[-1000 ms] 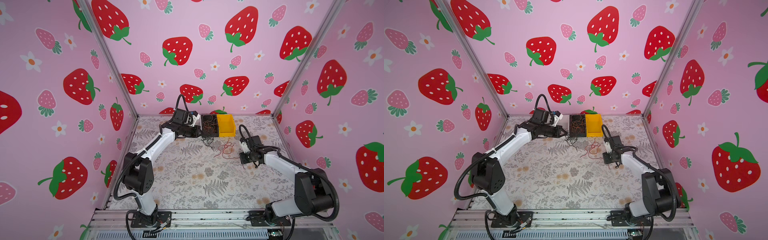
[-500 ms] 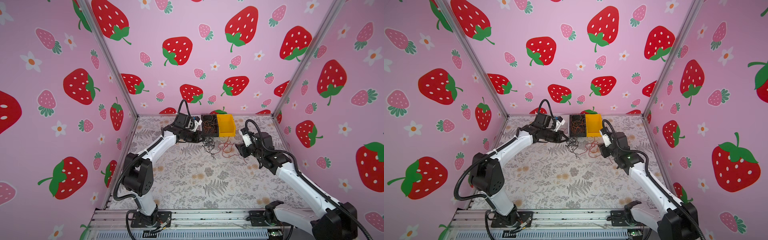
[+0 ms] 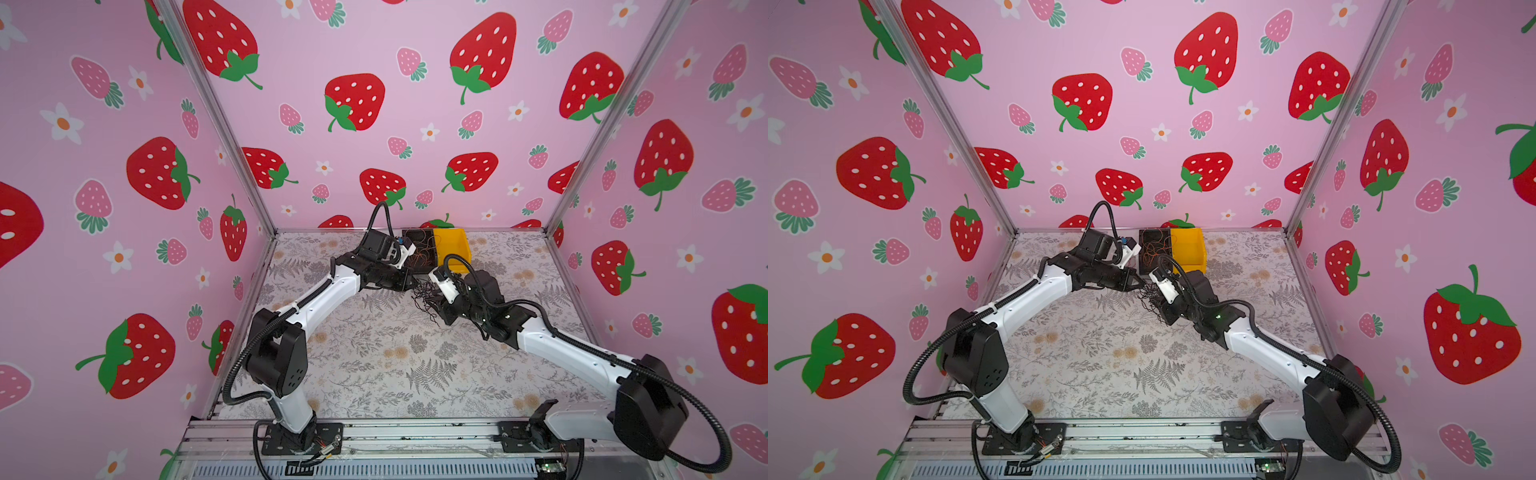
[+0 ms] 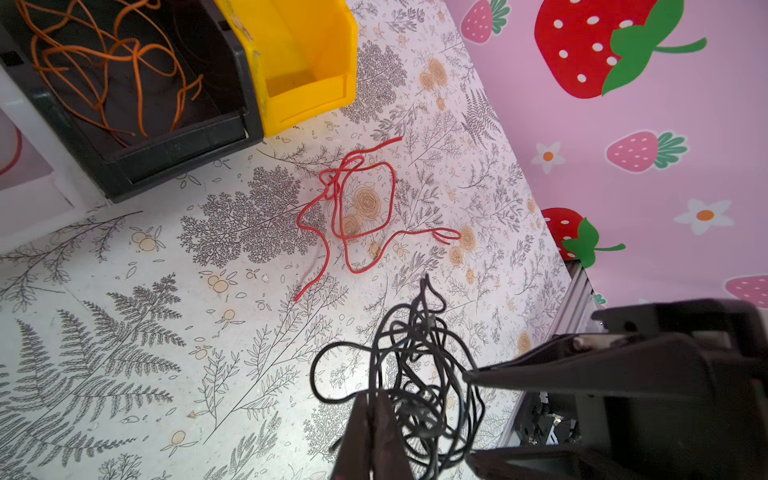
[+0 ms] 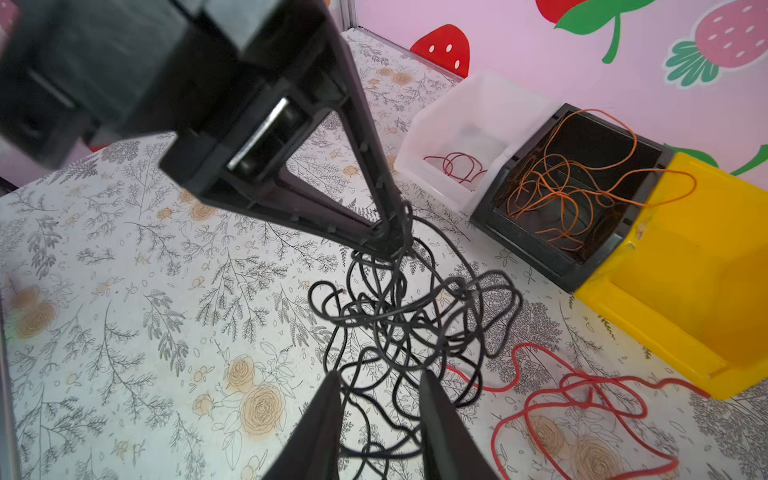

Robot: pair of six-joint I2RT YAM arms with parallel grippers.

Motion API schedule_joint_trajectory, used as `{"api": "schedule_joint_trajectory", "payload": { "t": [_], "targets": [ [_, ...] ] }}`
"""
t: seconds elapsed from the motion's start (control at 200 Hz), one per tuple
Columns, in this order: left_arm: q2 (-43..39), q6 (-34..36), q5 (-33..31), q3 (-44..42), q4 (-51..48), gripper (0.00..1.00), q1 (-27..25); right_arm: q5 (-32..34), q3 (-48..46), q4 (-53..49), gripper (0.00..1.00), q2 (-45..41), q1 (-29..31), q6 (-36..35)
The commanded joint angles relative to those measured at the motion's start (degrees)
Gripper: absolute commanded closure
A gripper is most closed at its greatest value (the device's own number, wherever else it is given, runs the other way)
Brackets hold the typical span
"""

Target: Untangle the cables

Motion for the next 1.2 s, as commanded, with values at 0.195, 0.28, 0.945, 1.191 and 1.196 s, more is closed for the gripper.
{"api": "schedule_joint_trajectory", "payload": {
  "t": [0.195,0.28,0.945,1.191,1.196],
  "targets": [
    [-2.4,2.1,0.0,2.3,-0.5,1.0,-0.4,-1.0,4.4,2.5,0.9,3.7,0.1,1.2],
    [-2.9,2.6,-1.1,2.0,-1.1,1.0,-0.1,1.2,3.7,2.4,1.0,2.5,0.0,1.1],
    [-6.8,-1.0,3.1,-3.2,3.6,1.0,5.8,-11.1,0.4,3.2,0.85,-1.7,-5.1,2.1],
    [-8.7,-1.0,0.8,-5.2,7.7,1.0,3.4,-14.7,1.0,11.0,0.6,2.4,-2.2,6.9],
    [-8.7,-1.0,0.8,-5.3,7.8,1.0,3.4,-14.6,1.0,11.0,0.6,2.5,-2.2,6.9]
  ]
}}
